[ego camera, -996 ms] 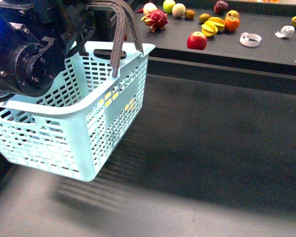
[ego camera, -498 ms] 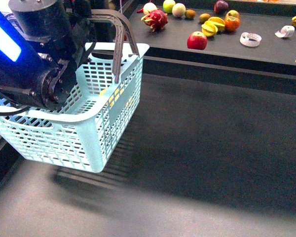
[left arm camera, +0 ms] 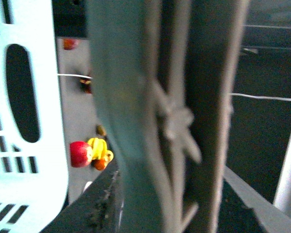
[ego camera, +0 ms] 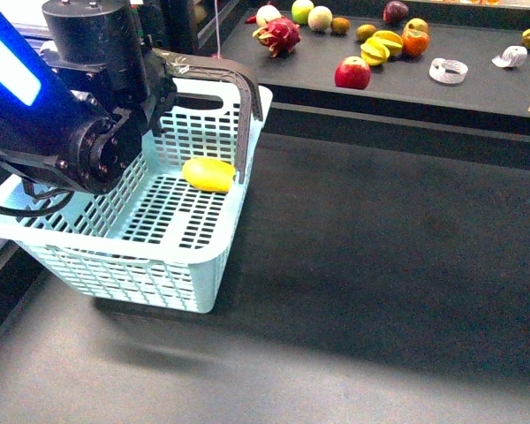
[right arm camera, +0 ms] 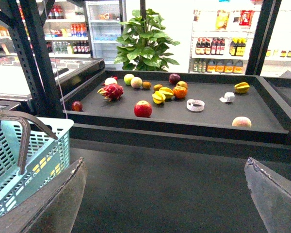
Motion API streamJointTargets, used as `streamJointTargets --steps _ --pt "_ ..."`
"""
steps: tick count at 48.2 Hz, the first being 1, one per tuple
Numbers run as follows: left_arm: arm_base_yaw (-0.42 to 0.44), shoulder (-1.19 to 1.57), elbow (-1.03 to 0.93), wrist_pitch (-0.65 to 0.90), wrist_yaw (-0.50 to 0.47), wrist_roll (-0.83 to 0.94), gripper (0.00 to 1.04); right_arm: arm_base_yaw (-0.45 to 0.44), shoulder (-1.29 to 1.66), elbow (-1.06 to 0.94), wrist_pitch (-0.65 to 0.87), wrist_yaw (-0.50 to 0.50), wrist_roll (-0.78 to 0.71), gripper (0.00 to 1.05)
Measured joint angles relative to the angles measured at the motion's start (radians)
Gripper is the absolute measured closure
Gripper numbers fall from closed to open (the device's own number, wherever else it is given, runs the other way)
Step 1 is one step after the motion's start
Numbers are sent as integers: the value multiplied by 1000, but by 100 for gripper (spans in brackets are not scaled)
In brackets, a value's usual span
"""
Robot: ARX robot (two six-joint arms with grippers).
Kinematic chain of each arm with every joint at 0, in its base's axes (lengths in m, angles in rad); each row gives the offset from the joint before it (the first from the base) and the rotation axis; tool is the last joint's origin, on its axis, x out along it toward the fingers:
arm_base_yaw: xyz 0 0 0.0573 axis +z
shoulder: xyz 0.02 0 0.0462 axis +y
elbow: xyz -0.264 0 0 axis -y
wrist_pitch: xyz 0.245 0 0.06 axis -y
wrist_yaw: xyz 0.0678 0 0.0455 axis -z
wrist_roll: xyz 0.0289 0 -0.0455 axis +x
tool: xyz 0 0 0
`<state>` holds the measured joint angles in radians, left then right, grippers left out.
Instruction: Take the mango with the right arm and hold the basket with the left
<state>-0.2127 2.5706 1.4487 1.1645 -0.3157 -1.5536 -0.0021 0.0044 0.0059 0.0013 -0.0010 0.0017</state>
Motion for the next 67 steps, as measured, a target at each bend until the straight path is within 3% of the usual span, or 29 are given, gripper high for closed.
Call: streamJointTargets --steps 16,27,49,54,67 --pt "13 -135 -179 -184 -65 -80 7 0 0 0 0 0 0 8" --pt "17 -354 -344 -175 -67 -60 8 0 0 0 0 0 0 8" --pt "100 -827 -840 -156 -58 171 8 0 0 0 0 0 0 8" --pt "126 -892 -892 -269 -66 217 8 0 0 0 0 0 0 8" --pt "155 -931 -950 -310 -82 297 8 0 0 0 0 0 0 8"
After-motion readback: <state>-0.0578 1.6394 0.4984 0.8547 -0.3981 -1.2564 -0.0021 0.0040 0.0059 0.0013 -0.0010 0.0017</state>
